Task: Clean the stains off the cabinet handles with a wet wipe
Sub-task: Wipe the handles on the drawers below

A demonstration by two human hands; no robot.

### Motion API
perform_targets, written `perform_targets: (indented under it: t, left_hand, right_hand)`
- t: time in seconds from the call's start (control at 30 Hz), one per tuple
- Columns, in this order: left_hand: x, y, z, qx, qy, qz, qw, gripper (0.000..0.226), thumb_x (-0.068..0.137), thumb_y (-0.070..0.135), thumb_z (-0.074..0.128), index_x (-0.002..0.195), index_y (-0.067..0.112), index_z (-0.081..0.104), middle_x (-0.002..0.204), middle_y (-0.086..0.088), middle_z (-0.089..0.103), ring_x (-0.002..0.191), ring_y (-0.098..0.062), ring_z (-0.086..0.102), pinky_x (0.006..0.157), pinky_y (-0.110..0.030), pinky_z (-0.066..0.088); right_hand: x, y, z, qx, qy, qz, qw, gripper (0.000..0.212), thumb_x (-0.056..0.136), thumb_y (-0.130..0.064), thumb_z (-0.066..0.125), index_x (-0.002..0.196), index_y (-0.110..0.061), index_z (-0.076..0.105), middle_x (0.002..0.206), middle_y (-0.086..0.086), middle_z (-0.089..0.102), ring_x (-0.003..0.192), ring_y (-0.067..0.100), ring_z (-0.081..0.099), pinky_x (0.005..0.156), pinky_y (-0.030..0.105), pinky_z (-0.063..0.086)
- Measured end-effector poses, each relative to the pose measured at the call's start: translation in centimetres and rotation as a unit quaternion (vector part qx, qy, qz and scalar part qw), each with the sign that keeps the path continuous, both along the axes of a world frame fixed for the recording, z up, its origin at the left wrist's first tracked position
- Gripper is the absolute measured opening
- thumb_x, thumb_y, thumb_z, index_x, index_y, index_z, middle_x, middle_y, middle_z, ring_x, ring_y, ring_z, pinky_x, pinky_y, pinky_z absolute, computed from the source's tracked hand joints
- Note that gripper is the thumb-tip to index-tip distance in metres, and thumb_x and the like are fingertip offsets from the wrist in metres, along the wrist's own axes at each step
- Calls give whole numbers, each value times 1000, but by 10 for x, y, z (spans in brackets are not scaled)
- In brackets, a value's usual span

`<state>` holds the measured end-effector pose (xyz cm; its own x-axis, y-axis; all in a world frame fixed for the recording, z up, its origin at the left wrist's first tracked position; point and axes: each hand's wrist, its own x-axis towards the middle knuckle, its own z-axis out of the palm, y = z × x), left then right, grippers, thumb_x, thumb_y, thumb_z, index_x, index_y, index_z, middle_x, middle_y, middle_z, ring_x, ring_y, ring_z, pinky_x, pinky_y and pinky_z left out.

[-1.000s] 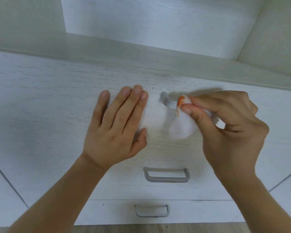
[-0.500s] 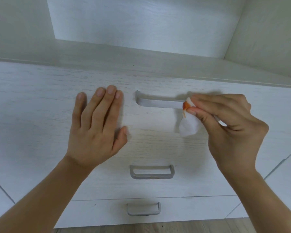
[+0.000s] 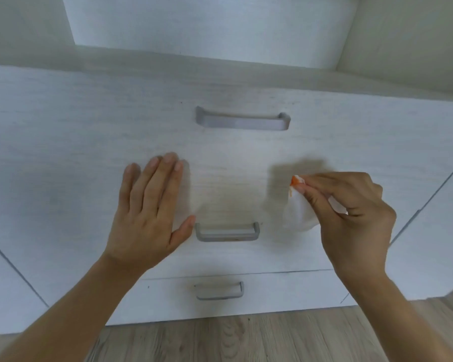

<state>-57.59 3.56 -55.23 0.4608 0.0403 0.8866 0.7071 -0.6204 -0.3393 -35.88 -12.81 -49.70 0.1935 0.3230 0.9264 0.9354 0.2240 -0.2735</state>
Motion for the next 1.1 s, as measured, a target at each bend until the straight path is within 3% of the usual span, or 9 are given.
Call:
perform_targets:
  t: [0.2,0.4,0.67,0.77,0.83,0.97,1.1]
  left_hand:
    - [-14,-10,-49,-40,38,-4,998,75,100,51,31,150,-2,12,159,-13,4,147,-28,9,119,-48,11]
    - [-1,-8,-80,-47,36,4,998,80,99,55,33,151,-1,10,160,-13,3,147,-28,8,119,-49,11]
    - [17,12,-103,-30,1,36,999,81,99,55,28,152,2,0,159,-10,-11,147,-23,-7,116,-52,-5]
    - [24,19,-108,-6,-30,38,999,80,98,53,31,152,2,2,160,-9,-10,147,-23,-7,115,-53,-2]
    - [28,23,-112,10,-53,37,998,80,96,51,34,152,2,5,160,-8,-6,147,-23,-4,116,-52,-1]
    - [31,28,-116,48,-84,41,994,79,94,50,35,152,1,13,160,-9,2,147,-24,2,117,-51,-1]
    - [32,31,-118,67,-98,47,992,78,94,51,34,152,2,15,160,-8,5,147,-23,4,117,-49,1]
  right_hand:
    - [-6,-7,-37,-24,16,-8,1000,6,88,-27,64,91,-29,69,86,-14,65,86,5,56,83,29,39]
    - [-4,-5,-68,-28,27,-3,999,6,87,-29,64,91,-30,68,86,-14,64,85,4,56,84,23,36]
    - [1,22,-99,-25,63,-13,998,15,83,-23,72,93,-33,66,86,-13,60,83,4,53,75,28,42]
    - [-2,33,-100,-17,105,31,994,15,83,-16,72,93,-27,69,85,-8,63,81,11,59,73,18,47]
    - [-5,37,-99,-24,142,68,987,16,83,-14,72,95,-24,69,84,-6,65,82,1,60,75,7,44]
    - [-11,37,-104,-47,177,126,975,19,83,-9,71,97,-22,69,86,-8,66,82,-4,60,77,6,43]
    - [-18,31,-111,-45,172,124,976,13,86,-16,70,98,-16,70,92,-6,67,86,-5,60,76,3,43]
